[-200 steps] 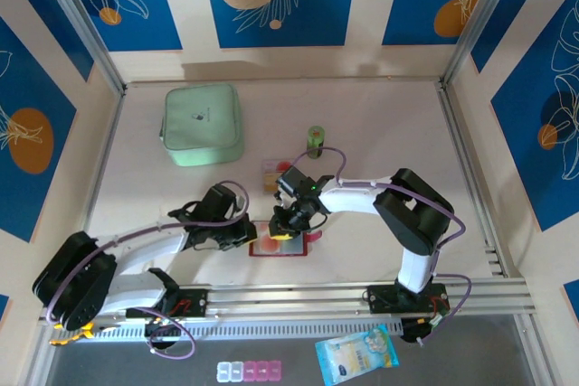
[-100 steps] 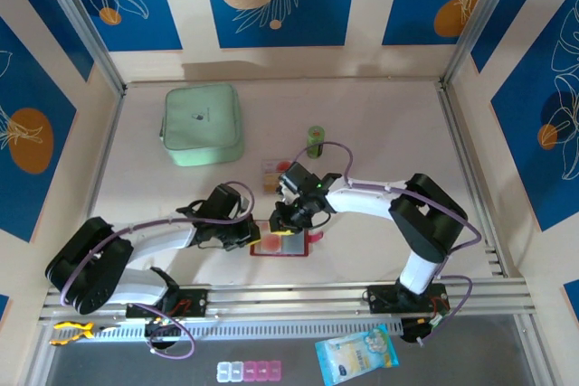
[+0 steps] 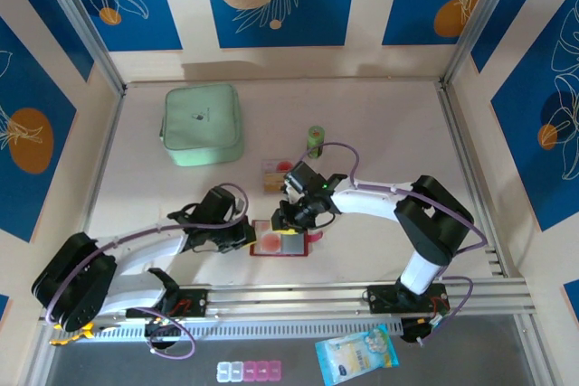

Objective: Take the credit cards out of the card holder

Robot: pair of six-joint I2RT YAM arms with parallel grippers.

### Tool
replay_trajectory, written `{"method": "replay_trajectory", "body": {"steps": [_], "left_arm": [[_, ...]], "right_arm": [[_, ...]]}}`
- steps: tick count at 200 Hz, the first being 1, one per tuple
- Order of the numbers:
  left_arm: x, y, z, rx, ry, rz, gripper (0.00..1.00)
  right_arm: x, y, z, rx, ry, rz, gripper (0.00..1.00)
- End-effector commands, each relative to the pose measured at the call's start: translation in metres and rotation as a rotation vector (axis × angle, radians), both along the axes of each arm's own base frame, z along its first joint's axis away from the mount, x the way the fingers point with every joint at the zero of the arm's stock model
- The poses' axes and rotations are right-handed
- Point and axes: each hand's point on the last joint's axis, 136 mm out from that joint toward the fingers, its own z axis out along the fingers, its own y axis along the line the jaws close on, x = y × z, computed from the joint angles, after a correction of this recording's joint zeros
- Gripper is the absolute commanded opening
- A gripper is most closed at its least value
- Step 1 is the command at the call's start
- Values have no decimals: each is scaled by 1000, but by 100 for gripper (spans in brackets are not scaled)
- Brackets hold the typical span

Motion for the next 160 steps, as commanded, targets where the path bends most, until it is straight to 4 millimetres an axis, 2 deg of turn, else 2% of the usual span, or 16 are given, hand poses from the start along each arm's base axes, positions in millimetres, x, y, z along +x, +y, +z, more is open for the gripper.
{"method": "replay_trajectory", "body": {"steps": [1,33,94,160], "left_arm": [[11,-8,11,-17,-22,-5,5],[15,-19,9,-23,-2,-46,5],[13,-22,-8,-10,29,-70,4],[-1,-1,-21,62,57,-53,4]], "right_arm": [[-6,0,-7,6,47,-2,30],[-7,-4,-11,-12,53,-18,30],[-9,-8,-21,-36,74,-41,30],[-13,-7,-30,-32,98,-39,30]]}}
